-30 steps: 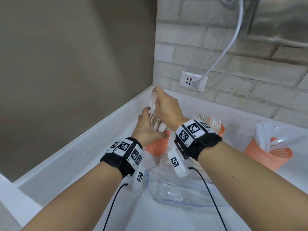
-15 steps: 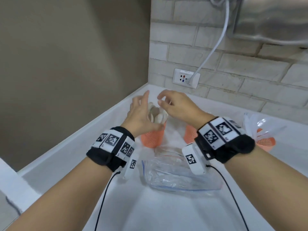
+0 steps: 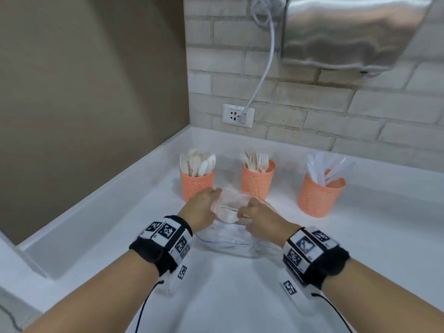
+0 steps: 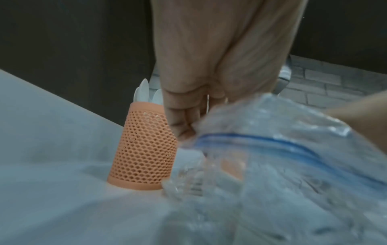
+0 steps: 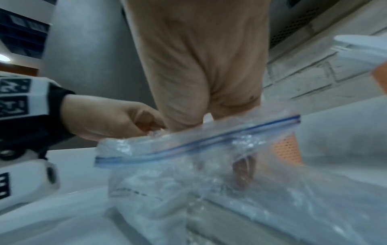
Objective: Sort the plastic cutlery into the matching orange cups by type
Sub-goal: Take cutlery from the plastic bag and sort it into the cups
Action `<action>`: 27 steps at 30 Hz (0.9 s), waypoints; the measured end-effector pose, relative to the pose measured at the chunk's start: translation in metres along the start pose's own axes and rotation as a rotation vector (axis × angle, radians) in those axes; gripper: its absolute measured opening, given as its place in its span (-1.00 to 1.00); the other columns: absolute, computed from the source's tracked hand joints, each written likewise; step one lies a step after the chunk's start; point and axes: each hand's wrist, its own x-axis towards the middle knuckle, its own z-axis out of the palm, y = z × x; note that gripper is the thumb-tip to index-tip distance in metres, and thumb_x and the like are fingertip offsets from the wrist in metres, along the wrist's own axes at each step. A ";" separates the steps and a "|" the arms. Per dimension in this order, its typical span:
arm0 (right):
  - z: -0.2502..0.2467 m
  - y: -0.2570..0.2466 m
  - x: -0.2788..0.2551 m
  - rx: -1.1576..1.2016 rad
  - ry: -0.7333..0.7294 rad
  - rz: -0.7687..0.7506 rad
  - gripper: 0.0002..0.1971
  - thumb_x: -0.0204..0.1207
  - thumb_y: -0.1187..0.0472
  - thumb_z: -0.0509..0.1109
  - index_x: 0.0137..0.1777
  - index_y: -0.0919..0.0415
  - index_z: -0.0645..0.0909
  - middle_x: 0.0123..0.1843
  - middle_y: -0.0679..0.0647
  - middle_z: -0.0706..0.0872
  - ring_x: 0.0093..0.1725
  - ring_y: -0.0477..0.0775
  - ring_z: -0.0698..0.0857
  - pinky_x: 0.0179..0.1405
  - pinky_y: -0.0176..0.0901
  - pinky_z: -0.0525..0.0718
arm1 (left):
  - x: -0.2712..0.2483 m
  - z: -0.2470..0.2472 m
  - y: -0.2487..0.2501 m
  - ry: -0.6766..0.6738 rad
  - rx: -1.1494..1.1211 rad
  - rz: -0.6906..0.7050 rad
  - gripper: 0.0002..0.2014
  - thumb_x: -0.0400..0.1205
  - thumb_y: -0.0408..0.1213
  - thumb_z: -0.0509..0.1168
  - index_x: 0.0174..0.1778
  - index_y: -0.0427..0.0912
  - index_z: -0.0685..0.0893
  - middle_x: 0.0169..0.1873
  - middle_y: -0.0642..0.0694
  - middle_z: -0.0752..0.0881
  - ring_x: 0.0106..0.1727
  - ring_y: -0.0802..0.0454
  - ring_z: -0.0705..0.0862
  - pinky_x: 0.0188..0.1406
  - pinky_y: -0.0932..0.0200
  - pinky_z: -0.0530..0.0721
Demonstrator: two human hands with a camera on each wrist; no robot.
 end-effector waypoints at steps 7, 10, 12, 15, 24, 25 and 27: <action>-0.009 -0.009 0.008 -0.140 -0.212 0.089 -0.21 0.48 0.26 0.38 0.64 0.09 0.04 0.39 0.28 0.41 0.38 0.27 0.47 0.27 0.00 0.53 | -0.003 0.019 0.008 0.040 -0.070 0.036 -0.11 0.44 -0.66 0.22 0.66 -0.14 0.00 0.41 -0.15 0.33 0.24 -0.14 0.53 0.12 0.19 0.52; -0.008 -0.009 0.016 -0.156 -0.268 0.101 -0.13 0.41 0.29 0.45 0.64 0.12 0.02 0.52 0.27 0.30 0.51 0.28 0.31 0.39 0.07 0.46 | -0.003 0.023 0.004 0.044 -0.070 0.022 -0.07 0.43 -0.69 0.18 0.66 -0.09 -0.08 0.36 -0.17 0.33 0.04 -0.08 0.51 -0.04 0.23 0.51; -0.009 -0.007 0.019 -0.093 -0.268 0.119 -0.12 0.40 0.23 0.47 0.65 0.11 0.04 0.57 0.24 0.30 0.53 0.25 0.33 0.42 0.04 0.44 | -0.002 0.024 0.003 0.024 -0.058 0.026 -0.06 0.43 -0.70 0.17 0.66 -0.07 -0.10 0.35 -0.18 0.33 0.06 -0.09 0.52 -0.03 0.24 0.51; -0.011 -0.004 0.021 -0.061 -0.201 0.120 -0.36 0.41 0.07 0.42 0.48 0.24 0.39 0.37 0.22 0.57 0.35 0.21 0.55 0.29 -0.02 0.56 | -0.003 0.022 0.002 0.023 -0.071 -0.003 -0.06 0.45 -0.67 0.17 0.66 -0.03 -0.14 0.34 -0.19 0.34 0.17 -0.17 0.53 0.13 0.10 0.57; -0.005 0.001 0.025 0.045 -0.212 0.100 -0.44 0.42 0.08 0.46 0.32 0.40 0.47 0.30 0.27 0.62 0.27 0.22 0.61 0.24 -0.02 0.62 | 0.004 0.010 -0.009 0.044 -0.151 -0.168 -0.90 0.62 -0.27 0.26 -0.11 -0.22 0.62 -0.21 -0.10 0.65 -0.10 -0.07 0.60 -0.27 0.32 0.48; -0.005 0.000 0.023 0.048 -0.202 0.089 -0.38 0.45 0.06 0.45 0.40 0.42 0.39 0.39 0.28 0.56 0.36 0.25 0.55 0.36 0.02 0.54 | 0.005 0.011 -0.008 0.063 -0.176 -0.180 -0.87 0.64 -0.29 0.24 -0.20 -0.23 0.60 -0.29 -0.06 0.59 -0.19 -0.04 0.57 -0.40 0.37 0.40; -0.002 0.003 0.022 0.075 -0.190 0.066 -0.40 0.50 0.06 0.40 0.41 0.43 0.39 0.41 0.29 0.55 0.36 0.25 0.55 0.36 0.00 0.53 | 0.007 0.012 -0.006 0.097 -0.211 -0.191 -0.85 0.66 -0.34 0.18 -0.20 -0.26 0.59 -0.34 -0.06 0.54 -0.29 0.02 0.51 -0.55 0.42 0.35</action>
